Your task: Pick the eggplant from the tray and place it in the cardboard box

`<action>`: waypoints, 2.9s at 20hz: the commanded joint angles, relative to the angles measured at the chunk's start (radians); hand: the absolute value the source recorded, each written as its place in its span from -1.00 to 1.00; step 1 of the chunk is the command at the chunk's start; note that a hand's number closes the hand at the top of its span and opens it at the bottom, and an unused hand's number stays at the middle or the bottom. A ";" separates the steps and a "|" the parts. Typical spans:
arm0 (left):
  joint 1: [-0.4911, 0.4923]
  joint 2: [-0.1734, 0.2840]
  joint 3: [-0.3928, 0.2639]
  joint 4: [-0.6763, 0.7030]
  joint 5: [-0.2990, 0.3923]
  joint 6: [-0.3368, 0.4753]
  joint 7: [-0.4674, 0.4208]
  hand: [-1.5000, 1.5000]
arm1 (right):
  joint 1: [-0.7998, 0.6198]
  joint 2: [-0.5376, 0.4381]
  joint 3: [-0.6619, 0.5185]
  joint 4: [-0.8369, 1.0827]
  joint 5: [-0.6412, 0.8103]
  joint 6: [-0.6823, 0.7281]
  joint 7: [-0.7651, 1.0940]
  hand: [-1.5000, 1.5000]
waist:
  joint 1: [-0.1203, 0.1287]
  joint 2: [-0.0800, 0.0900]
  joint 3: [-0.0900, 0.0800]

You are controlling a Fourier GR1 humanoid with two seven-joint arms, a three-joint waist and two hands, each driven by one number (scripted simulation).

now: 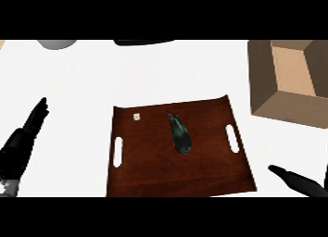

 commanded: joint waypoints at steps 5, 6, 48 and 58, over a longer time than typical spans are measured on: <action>-0.060 -0.050 -0.085 0.048 -0.062 -0.013 0.035 0.00 | 0.269 0.053 0.126 -0.039 0.418 -0.282 -0.255 -1.00 | 0.073 0.006 -0.010; -0.066 -0.046 -0.069 0.059 -0.044 -0.028 0.029 0.00 | 0.303 0.036 0.147 -0.034 0.486 -0.316 -0.217 -1.00 | 0.077 0.009 -0.012; -0.086 -0.184 0.017 0.126 -0.189 -0.140 0.009 0.00 | -0.230 0.322 0.560 -0.057 1.449 0.184 1.315 -1.00 | 0.124 0.005 -0.006; -0.200 -0.288 0.052 0.174 -0.296 -0.142 0.100 0.00 | -0.312 0.325 0.556 -0.015 1.365 0.261 1.370 -1.00 | 0.119 0.005 -0.007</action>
